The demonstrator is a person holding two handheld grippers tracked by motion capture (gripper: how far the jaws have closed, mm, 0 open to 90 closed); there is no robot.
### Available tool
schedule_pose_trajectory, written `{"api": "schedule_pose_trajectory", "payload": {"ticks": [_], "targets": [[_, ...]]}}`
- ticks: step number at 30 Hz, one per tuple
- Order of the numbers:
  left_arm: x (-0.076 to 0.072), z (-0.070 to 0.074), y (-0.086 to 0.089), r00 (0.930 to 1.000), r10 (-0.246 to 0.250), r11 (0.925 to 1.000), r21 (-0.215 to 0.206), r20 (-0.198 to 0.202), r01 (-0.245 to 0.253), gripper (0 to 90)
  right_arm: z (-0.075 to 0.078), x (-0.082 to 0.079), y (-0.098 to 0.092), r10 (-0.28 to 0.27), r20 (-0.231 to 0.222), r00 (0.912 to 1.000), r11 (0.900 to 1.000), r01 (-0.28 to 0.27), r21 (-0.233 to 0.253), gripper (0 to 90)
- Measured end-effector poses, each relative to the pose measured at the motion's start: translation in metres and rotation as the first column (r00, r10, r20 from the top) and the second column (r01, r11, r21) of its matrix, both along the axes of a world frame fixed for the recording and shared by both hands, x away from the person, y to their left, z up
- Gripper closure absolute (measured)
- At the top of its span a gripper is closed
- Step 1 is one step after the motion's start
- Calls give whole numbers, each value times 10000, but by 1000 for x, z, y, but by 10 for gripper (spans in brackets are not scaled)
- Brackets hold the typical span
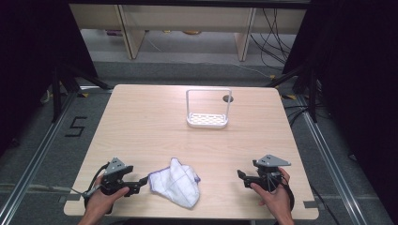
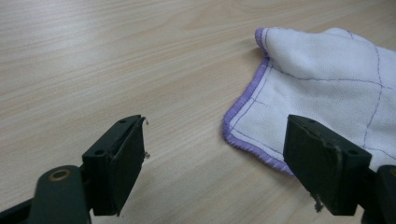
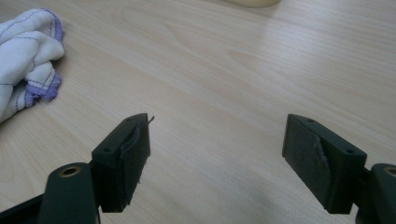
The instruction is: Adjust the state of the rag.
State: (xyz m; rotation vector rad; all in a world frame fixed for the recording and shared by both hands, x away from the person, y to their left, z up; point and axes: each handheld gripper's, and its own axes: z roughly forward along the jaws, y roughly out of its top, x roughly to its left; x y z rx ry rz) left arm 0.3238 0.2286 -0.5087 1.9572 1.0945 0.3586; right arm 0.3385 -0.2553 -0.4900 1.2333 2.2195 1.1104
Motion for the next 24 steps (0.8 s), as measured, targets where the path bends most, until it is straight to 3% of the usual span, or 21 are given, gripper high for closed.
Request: {"api": "schedule_pose_trajectory", "payload": {"ticks": [1,3,6,7,14,15,16,18,21,24], "targets": [[-1,-1,-2,9999,137,9996,-245,48,-135,210,1,0,0,30,-4,10000,10000,-30,41,243],[0,-1,-2,9999,112,9995,-284,85,-110,224,0,0,0,40,-11,10000,10000,-40,28,243],[-1,-1,-3,10000,45,9997,-229,60,-44,228,1,0,0,35,-25,10000,10000,-35,41,243],[0,-1,-2,10000,-41,10000,-38,-3,41,235,1,0,0,23,23,10000,10000,-23,13,243],[0,0,-4,9997,-257,9995,-193,-47,256,287,1,0,1,70,3,10000,10000,-70,45,245],[0,0,-8,9996,-235,9968,-766,-131,225,309,0,0,1,134,-29,9999,9998,-134,147,245],[0,1,-9,9988,-468,9978,-468,-148,460,325,1,0,1,170,-6,9999,9998,-170,100,245],[-1,1,-13,9989,-468,9976,-515,-102,462,332,1,0,2,187,-17,9998,9998,-186,114,245],[0,0,-19,9950,-997,9950,57,-114,998,382,0,1,4,223,-45,9997,9997,-223,56,244],[0,-2,-23,9956,-929,9953,253,-153,932,412,0,2,5,339,-75,9994,9994,-339,80,246]]}}
